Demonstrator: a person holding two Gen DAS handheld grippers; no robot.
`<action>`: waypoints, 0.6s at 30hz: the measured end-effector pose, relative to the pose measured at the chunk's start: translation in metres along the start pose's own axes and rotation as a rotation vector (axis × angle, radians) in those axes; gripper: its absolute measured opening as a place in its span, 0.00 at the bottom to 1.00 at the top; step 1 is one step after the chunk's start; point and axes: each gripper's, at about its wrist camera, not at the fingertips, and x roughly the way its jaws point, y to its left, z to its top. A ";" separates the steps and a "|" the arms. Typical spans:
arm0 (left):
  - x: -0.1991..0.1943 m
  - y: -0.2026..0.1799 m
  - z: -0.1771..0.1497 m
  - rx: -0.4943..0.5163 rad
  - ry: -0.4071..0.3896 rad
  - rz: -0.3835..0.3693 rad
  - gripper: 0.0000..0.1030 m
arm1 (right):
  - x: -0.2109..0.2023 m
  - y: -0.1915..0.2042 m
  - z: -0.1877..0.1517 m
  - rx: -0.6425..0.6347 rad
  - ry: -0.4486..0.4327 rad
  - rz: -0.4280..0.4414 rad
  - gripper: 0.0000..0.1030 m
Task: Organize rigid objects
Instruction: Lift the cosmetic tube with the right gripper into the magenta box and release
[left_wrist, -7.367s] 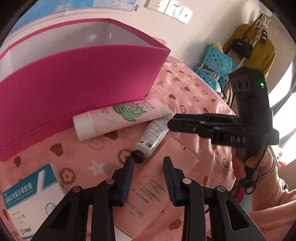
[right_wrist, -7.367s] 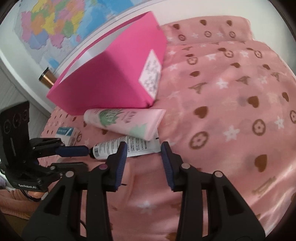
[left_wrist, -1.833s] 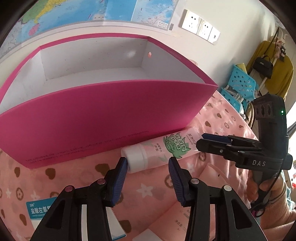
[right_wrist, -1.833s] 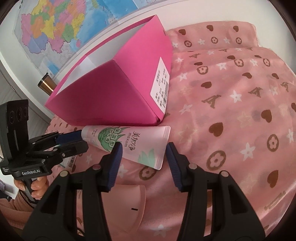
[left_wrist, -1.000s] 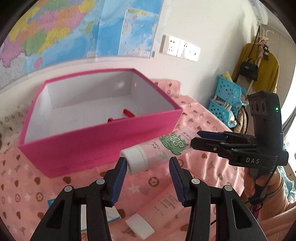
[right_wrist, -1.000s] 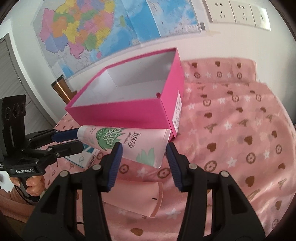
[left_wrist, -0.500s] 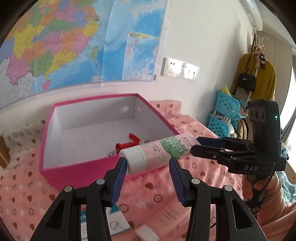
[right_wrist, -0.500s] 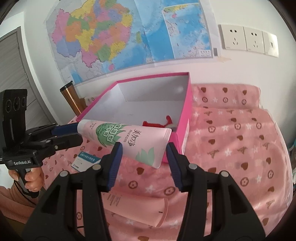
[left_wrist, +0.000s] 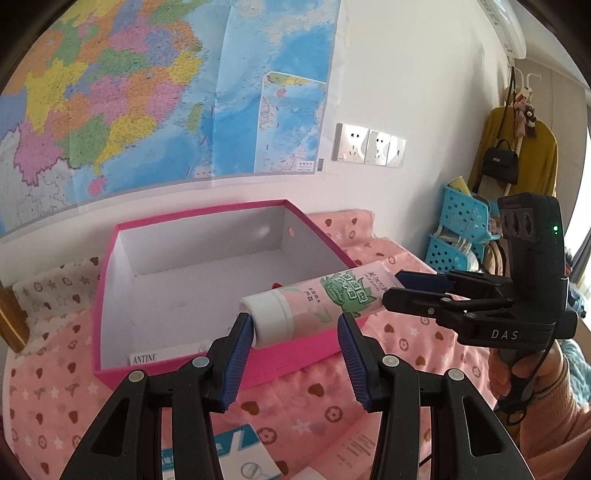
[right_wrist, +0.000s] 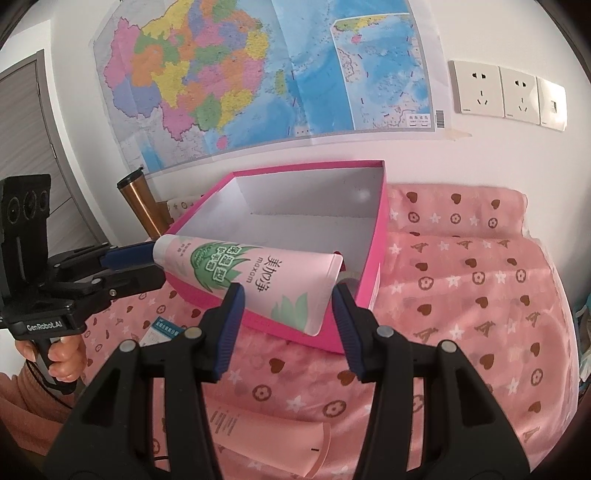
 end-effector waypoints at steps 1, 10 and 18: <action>0.001 0.000 0.001 0.000 0.001 -0.001 0.46 | 0.001 0.000 0.001 -0.002 0.000 -0.001 0.50; 0.014 0.010 0.008 -0.008 0.013 0.026 0.46 | 0.012 -0.004 0.014 -0.009 0.009 -0.002 0.50; 0.034 0.025 0.011 -0.045 0.049 0.031 0.46 | 0.029 -0.005 0.024 -0.038 0.036 -0.025 0.50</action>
